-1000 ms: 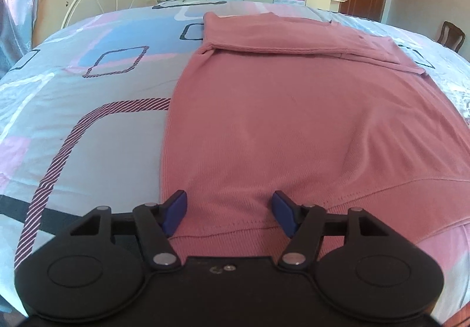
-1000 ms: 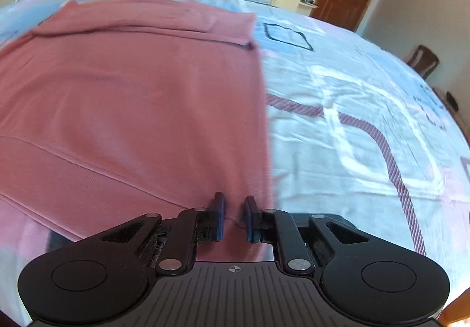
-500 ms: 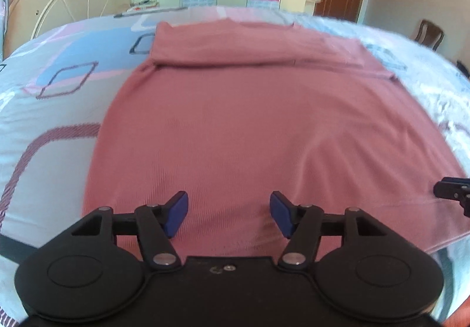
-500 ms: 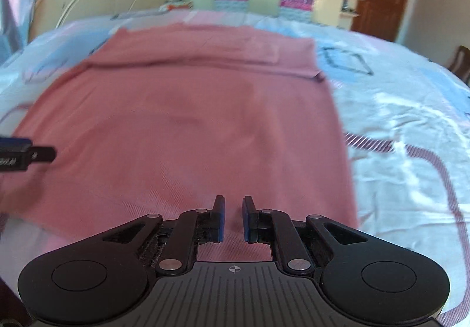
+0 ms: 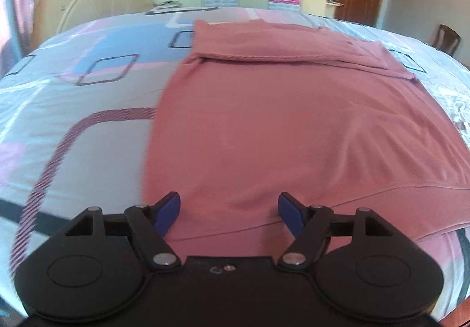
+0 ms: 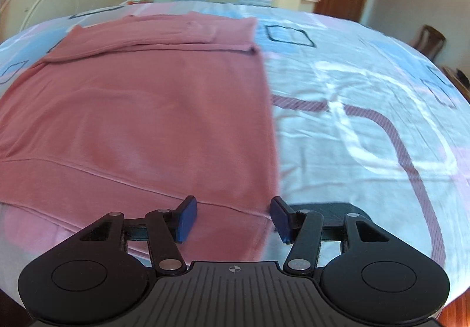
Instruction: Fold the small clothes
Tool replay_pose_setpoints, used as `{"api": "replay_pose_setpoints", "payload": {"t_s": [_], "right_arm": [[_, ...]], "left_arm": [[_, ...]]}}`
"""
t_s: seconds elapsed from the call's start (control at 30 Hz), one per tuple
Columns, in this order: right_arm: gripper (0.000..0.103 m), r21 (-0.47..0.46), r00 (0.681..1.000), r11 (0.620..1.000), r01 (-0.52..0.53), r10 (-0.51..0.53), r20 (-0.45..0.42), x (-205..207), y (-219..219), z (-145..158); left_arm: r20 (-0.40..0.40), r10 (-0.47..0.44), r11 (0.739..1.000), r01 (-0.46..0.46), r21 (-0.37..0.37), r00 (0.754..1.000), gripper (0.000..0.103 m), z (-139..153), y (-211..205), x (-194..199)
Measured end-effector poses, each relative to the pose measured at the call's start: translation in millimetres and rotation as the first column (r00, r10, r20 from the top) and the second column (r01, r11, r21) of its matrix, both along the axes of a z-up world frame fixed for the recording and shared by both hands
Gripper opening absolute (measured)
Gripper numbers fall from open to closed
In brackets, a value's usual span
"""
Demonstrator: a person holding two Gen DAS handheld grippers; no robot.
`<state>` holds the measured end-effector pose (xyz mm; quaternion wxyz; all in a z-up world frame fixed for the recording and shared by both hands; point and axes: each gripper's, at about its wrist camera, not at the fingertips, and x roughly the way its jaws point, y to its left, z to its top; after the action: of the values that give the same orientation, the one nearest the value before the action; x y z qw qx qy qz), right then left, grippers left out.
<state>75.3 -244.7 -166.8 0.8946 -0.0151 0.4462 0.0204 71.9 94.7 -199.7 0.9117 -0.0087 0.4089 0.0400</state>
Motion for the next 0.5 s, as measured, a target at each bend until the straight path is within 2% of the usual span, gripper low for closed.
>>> {"api": "replay_pose_setpoints", "payload": {"t_s": [0.17,0.27,0.37,0.4,0.43,0.5], "right_arm": [[0.054,0.070,0.998,0.996,0.057,-0.054,-0.038,-4,-11,0],[0.054,0.119,0.994,0.989,0.093,-0.086,-0.065,-4,-15,1],[0.054,0.172,0.992,0.981,0.094,-0.078,-0.096,-5,-15,2],[0.053,0.182,0.992,0.979,0.095,-0.078,-0.102,-5,-15,2],[0.046,0.185,0.991,0.978,0.096,-0.077,-0.105,-5,-14,2],[0.039,0.209,0.991,0.973,0.101,-0.079,-0.113,-5,-14,4]], "left_arm": [[-0.032,0.051,0.999,-0.051,-0.002,0.998,0.072,-3,31,-15],[-0.056,0.072,0.996,-0.074,-0.047,0.996,0.072,-7,45,-24],[-0.073,0.070,0.991,-0.078,-0.105,0.995,0.068,-9,50,-28],[-0.075,0.068,0.990,-0.077,-0.122,0.995,0.062,-9,51,-29],[-0.078,0.057,0.988,-0.068,-0.141,0.995,0.057,-9,51,-29],[-0.090,0.040,0.980,-0.057,-0.191,0.995,0.040,-8,53,-27]]}}
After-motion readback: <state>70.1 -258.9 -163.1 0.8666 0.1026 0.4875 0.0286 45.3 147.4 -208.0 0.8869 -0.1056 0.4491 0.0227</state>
